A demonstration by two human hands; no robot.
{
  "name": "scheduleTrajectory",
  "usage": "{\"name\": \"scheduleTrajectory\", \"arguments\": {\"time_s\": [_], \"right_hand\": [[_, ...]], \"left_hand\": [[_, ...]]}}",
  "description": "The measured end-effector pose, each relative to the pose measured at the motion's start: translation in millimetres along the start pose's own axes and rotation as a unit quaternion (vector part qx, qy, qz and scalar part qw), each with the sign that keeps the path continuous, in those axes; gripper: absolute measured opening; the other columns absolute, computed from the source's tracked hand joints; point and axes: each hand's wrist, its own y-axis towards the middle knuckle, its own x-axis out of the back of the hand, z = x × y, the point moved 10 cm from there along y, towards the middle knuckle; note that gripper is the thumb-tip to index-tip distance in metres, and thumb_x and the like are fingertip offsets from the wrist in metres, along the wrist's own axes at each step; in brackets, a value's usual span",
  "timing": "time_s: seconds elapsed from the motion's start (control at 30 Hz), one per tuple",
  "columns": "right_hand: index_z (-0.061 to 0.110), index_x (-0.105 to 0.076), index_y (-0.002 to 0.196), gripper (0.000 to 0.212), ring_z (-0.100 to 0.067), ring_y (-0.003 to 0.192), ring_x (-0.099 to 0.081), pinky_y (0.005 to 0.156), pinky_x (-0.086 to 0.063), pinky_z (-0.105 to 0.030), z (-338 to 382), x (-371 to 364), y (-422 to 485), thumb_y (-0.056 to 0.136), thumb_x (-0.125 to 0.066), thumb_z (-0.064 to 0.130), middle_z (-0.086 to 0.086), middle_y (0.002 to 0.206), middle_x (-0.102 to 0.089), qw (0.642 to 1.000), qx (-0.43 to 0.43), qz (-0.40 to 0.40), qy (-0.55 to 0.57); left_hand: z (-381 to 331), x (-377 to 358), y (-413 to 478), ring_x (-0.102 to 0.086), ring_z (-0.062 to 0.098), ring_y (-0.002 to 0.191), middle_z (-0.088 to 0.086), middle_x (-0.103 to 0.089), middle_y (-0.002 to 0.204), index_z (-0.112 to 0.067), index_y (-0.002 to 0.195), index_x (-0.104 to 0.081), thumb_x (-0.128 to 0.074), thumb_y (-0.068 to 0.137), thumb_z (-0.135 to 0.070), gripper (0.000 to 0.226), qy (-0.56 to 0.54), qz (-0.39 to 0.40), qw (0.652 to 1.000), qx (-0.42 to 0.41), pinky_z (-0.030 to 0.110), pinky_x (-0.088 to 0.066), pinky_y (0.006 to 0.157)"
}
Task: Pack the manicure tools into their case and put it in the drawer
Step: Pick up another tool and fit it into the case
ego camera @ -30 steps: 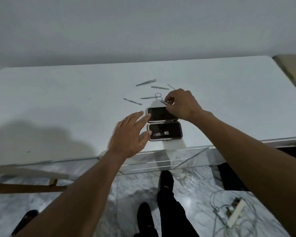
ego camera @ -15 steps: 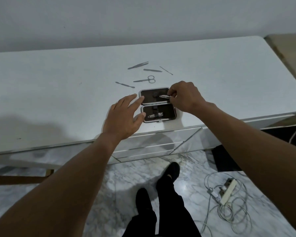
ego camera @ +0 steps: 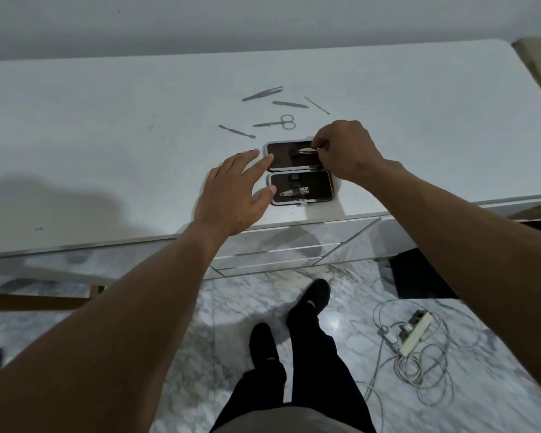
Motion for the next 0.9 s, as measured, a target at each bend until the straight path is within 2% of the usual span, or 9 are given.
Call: {"name": "scheduleTrajectory", "arguments": {"time_s": [0.5,0.73,0.83,0.9], "right_hand": [[0.010,-0.075,0.098,0.027,-0.030,0.092,-0.065,0.083,-0.054,-0.034,-7,6,-20,0.080,-0.055,0.006,-0.012,0.096,-0.074,0.999,-0.007,-0.011,0.039],[0.012,-0.074,0.095,0.023,-0.019,0.081,-0.062,0.079,-0.050,-0.025,-9,3,-39,0.079,-0.059,0.007,-0.007,0.089,-0.073,0.998,0.018,0.003,0.056],[0.012,-0.074,0.096,0.023,-0.023,0.086,-0.065,0.081,-0.051,-0.027,-11,0,-44,0.079,-0.061,0.007,-0.006,0.085,-0.071,0.998,0.016,0.015,0.054],[0.012,-0.074,0.096,0.022,-0.025,0.091,-0.066,0.084,-0.053,-0.030,-12,-1,-46,0.079,-0.061,0.008,-0.009,0.090,-0.073,0.999,0.007,0.018,0.050]], "left_hand": [[-1,-1,-1,-0.035,0.021,0.140,0.001,-0.040,0.152,-0.031,0.148,-0.036,-0.040,0.095,-0.051,0.056,-0.003,0.000,1.000,-0.004,0.043,-0.034,0.108],[-2,-1,0,-0.034,0.022,0.140,0.002,-0.039,0.153,-0.030,0.149,-0.035,-0.039,0.096,-0.050,0.056,0.006,0.002,1.000,-0.002,0.044,-0.033,0.108],[-3,-1,-1,-0.034,0.022,0.140,0.003,-0.040,0.152,-0.029,0.149,-0.036,-0.039,0.096,-0.049,0.056,0.007,-0.001,1.000,-0.003,0.044,-0.033,0.108],[-2,-1,-1,-0.034,0.022,0.140,0.003,-0.039,0.153,-0.029,0.149,-0.035,-0.039,0.097,-0.048,0.056,0.009,-0.003,1.000,-0.004,0.045,-0.034,0.108]]}}
